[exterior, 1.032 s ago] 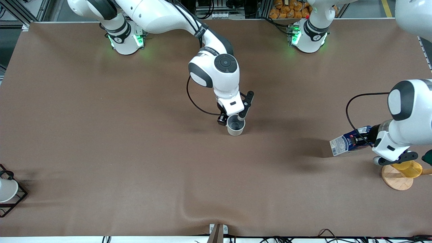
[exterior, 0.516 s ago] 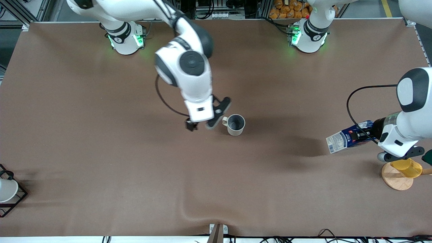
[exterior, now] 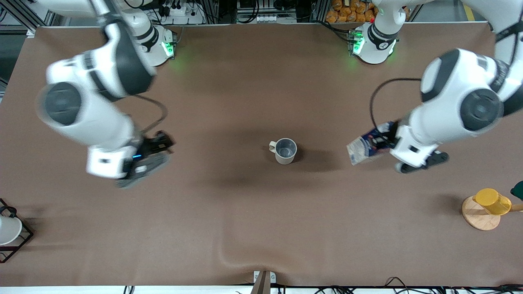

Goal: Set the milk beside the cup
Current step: 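Open the right gripper and withdraw while the left gripper carries the milk toward the mug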

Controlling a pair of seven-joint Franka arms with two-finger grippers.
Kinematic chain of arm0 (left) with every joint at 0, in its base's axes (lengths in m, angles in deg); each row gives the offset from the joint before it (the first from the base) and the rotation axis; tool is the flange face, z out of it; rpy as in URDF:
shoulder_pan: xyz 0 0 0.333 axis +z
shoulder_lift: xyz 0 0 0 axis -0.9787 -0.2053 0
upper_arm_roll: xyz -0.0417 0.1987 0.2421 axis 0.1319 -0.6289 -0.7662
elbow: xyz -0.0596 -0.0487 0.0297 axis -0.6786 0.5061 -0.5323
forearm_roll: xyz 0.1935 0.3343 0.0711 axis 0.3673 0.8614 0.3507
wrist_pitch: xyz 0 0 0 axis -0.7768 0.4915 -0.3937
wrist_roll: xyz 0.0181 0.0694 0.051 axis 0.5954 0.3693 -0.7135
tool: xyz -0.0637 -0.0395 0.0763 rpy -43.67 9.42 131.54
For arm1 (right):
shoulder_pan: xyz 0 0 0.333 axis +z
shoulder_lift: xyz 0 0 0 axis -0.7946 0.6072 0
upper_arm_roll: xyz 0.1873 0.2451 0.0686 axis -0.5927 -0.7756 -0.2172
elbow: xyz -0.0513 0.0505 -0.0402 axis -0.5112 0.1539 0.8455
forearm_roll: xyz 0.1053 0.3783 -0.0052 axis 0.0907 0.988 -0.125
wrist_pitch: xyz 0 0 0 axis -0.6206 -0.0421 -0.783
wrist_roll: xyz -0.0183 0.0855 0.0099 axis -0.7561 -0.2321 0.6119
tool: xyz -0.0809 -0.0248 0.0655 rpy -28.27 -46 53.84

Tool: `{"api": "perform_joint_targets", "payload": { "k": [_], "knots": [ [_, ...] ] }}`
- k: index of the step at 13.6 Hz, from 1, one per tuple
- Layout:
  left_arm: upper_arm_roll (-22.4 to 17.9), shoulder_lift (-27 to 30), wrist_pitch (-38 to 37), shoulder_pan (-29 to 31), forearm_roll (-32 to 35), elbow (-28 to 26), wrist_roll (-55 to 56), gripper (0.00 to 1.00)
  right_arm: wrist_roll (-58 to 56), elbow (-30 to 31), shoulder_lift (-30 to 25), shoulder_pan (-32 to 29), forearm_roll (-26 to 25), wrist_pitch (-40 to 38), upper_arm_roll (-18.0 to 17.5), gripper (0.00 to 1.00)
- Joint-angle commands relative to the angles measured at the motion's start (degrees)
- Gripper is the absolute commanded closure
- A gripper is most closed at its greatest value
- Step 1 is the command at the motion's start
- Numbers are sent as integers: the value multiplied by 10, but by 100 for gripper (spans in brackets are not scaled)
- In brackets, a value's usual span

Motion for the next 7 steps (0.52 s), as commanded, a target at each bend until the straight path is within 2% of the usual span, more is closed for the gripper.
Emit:
{"api": "perform_joint_targets", "payload": {
  "k": [1,3,5,6,7],
  "knots": [
    [75,5,-6,1,2,-9,92,50,9,65,-45,-113,8,9,-13,0],
    [90,-9,6,-46,2,-11,132,50,10,75,-64,-161,13,1,-14,0],
    [90,-28,57,-100,2,-18,199,50,10,127,-135,-164,8,-1,-11,0],
    [89,-39,81,-124,4,-25,226,50,10,170,-188,-153,7,-2,13,0],
    [89,-45,97,-140,10,-33,246,50,11,203,-233,-112,7,-4,61,0]
  ]
}}
